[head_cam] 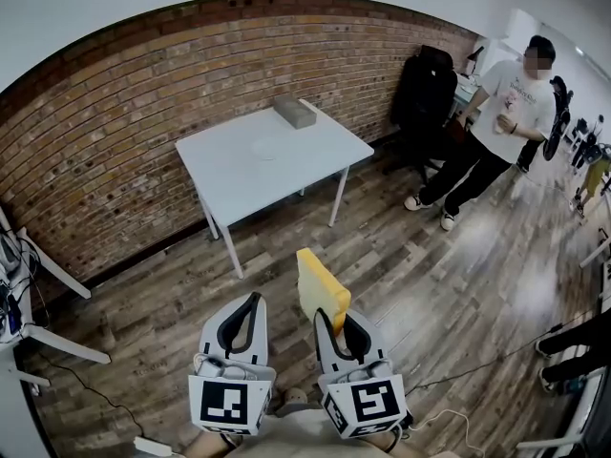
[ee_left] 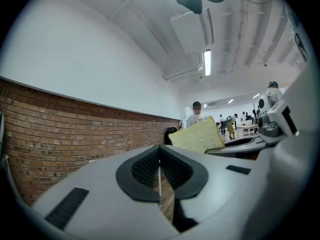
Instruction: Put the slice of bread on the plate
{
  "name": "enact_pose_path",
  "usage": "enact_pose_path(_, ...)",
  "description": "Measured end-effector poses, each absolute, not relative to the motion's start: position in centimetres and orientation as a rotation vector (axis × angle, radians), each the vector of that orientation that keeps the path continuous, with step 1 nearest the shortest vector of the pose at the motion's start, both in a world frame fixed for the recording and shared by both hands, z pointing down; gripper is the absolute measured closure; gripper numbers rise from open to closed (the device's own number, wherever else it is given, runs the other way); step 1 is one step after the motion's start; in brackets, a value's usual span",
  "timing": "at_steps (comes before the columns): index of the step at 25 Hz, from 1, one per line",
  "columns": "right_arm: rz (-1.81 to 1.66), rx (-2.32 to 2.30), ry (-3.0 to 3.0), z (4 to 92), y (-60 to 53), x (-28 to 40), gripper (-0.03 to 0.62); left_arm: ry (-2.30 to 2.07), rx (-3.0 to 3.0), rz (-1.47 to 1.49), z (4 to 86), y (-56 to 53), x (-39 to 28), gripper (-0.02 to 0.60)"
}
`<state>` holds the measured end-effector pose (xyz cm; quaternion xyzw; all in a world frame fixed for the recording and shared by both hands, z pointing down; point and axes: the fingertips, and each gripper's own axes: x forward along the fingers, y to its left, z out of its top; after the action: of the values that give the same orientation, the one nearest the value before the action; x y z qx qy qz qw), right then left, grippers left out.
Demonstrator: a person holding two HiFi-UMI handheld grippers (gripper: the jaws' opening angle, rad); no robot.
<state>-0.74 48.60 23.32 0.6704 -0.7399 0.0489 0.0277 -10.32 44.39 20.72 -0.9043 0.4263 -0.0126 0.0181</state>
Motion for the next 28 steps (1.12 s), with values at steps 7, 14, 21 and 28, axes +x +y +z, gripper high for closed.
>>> enact_pose_path(7,0.107,2.041,-2.301,23.3,47.5,1.6,0.500,1.386,-2.769,-0.041,20.8,43.0,-9.2,0.572)
enact_pose_path(14,0.144,2.007,-2.326,24.4,46.4,2.2,0.500,1.483,-2.728,-0.068,21.4,42.0,-10.1,0.572)
enact_pose_path(21,0.121,1.986,-2.322,24.5,44.3,2.6,0.500,1.532,-2.720,-0.057,21.9,39.5,-10.6,0.572)
enact_pose_path(28,0.087,2.009,-2.281,24.6,39.5,3.6,0.500,1.517,-2.743,-0.029,22.6,34.2,-10.1,0.572)
